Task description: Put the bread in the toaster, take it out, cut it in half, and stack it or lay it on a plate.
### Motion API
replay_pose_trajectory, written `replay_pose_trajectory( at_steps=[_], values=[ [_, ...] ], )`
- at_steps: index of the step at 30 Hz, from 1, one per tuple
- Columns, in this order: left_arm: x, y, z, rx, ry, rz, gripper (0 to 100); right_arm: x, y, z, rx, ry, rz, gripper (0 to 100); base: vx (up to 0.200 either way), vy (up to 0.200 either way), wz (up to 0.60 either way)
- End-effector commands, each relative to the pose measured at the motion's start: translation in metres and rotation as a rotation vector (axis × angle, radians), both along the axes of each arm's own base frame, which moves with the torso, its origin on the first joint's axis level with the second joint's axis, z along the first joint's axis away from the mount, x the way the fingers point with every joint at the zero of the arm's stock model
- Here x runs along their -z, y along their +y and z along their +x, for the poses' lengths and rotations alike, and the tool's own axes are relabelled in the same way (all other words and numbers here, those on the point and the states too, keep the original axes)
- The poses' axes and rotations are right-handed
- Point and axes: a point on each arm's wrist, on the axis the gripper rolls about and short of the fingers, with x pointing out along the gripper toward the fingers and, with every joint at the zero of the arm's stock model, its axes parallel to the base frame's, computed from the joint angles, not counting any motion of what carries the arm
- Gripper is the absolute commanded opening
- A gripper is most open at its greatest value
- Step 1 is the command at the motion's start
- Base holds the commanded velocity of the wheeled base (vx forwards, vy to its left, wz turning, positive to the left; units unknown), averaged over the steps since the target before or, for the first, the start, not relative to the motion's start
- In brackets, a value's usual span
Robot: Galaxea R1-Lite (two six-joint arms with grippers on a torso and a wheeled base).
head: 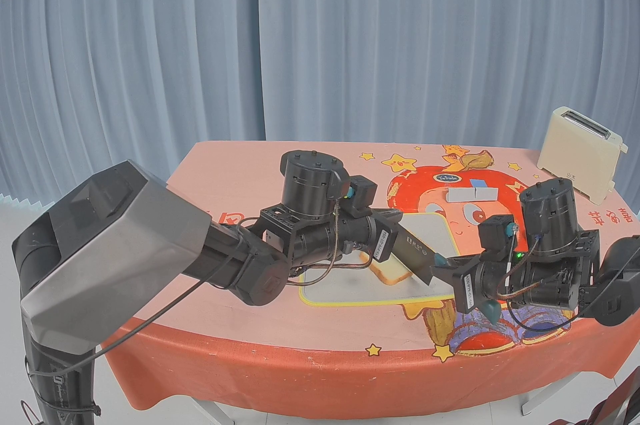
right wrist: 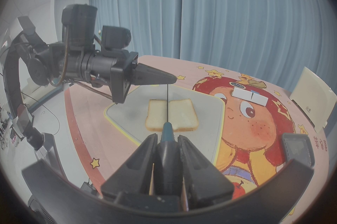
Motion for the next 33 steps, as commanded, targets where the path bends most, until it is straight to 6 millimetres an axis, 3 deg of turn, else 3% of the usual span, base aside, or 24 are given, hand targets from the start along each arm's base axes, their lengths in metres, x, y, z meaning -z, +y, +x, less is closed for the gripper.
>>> replay_pose_trajectory(
  at_steps=[1, 7, 15, 23, 33],
  values=[
    [-0.005, 0.001, 0.000, -0.001, -0.008, -0.008, 0, 0.000, 0.000, 0.001, 0.001, -0.011, 0.006, 0, 0.000, 0.000, 0.00],
    [-0.017, -0.001, -0.001, 0.002, -0.029, -0.025, 0, 0.006, 0.001, -0.002, -0.006, 0.013, -0.013, 0, 0.000, 0.000, 0.00],
    [0.003, 0.003, -0.004, 0.001, 0.014, 0.011, 0, -0.001, -0.001, -0.001, 0.001, -0.018, 0.011, 0, 0.000, 0.000, 0.00],
    [-0.011, 0.001, -0.002, 0.001, -0.017, -0.014, 0, 0.004, -0.002, -0.003, 0.002, 0.005, -0.007, 0, 0.000, 0.000, 0.00],
    [-0.004, 0.001, -0.001, -0.001, -0.007, -0.005, 0, 0.006, -0.003, -0.003, 0.003, 0.013, -0.013, 0, 0.000, 0.000, 0.00]
  ],
)
